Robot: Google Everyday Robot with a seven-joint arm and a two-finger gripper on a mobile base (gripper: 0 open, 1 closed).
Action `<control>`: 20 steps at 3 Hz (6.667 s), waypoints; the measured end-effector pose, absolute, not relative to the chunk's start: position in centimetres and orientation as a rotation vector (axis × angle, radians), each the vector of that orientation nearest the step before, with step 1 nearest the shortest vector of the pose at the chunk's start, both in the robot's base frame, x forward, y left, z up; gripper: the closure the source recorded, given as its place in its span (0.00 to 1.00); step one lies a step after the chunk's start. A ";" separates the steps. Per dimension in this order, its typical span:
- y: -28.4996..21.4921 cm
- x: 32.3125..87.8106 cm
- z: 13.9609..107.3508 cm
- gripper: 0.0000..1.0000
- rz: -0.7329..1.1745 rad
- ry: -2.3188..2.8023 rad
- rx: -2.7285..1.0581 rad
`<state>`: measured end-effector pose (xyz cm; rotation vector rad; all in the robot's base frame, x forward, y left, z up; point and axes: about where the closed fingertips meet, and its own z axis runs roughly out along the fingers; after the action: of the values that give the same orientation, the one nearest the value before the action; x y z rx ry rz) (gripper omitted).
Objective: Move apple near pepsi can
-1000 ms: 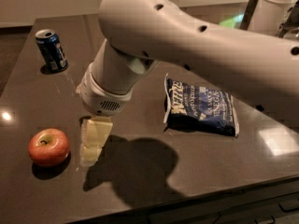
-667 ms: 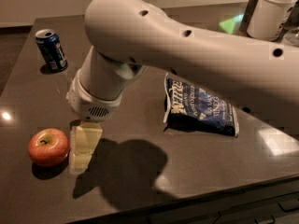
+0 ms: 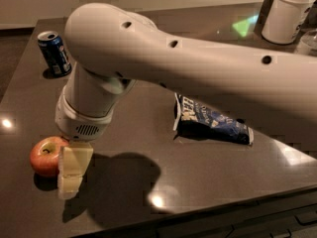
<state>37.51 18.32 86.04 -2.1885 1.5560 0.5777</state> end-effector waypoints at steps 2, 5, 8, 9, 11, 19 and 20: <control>20.5 36.9 85.6 0.18 0.591 1.547 -2.216; 20.8 39.1 87.0 0.87 0.632 1.580 -2.175; 17.7 42.9 91.2 1.00 0.681 1.652 -2.056; 17.6 45.9 91.9 1.00 0.606 1.696 -1.967; 18.0 52.3 92.4 1.00 0.544 1.709 -1.907; 23.3 63.9 86.7 0.59 0.455 1.884 -1.897; 23.4 63.9 86.3 0.36 0.457 1.887 -1.902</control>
Offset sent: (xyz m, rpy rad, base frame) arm -0.0023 0.0340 -0.0121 -0.0172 0.0313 0.0283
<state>63.89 23.39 86.31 -1.9020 1.8872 0.4571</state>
